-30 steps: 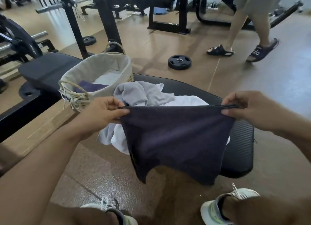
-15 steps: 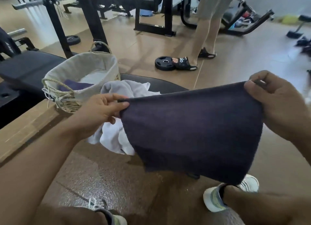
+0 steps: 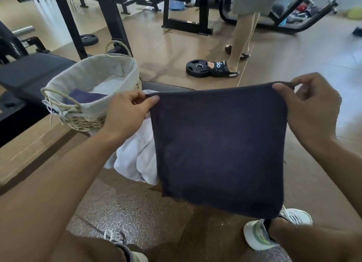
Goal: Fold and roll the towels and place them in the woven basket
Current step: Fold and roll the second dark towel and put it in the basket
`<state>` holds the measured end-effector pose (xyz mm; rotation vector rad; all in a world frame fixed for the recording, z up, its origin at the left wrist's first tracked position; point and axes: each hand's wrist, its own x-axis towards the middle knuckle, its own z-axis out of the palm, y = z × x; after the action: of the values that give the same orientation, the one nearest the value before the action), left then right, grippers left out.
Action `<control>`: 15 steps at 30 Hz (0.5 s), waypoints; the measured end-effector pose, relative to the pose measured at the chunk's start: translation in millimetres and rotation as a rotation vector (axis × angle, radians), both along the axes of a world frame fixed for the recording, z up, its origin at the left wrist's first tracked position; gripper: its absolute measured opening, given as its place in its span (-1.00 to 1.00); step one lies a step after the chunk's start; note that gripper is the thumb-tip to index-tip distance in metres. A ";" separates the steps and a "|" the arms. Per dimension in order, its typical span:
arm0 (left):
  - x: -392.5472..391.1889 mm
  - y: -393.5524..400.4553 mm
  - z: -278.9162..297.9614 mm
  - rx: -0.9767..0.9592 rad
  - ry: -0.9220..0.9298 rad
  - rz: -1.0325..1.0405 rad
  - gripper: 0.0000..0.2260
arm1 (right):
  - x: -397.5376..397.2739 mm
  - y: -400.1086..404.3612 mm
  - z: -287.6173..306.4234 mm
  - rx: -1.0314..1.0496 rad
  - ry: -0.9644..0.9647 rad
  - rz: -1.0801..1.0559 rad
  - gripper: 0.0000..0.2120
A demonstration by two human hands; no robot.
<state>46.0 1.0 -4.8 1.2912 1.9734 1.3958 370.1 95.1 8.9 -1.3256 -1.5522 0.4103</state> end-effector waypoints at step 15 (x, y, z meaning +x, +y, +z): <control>6.4 24.0 3.6 0.098 -0.334 0.006 -0.93 | -22.9 30.0 -9.3 -0.156 0.126 -0.043 -0.84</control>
<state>52.4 25.0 -1.2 1.0129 1.7053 1.6100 347.2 125.1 -0.5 -1.4221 -1.4074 0.5867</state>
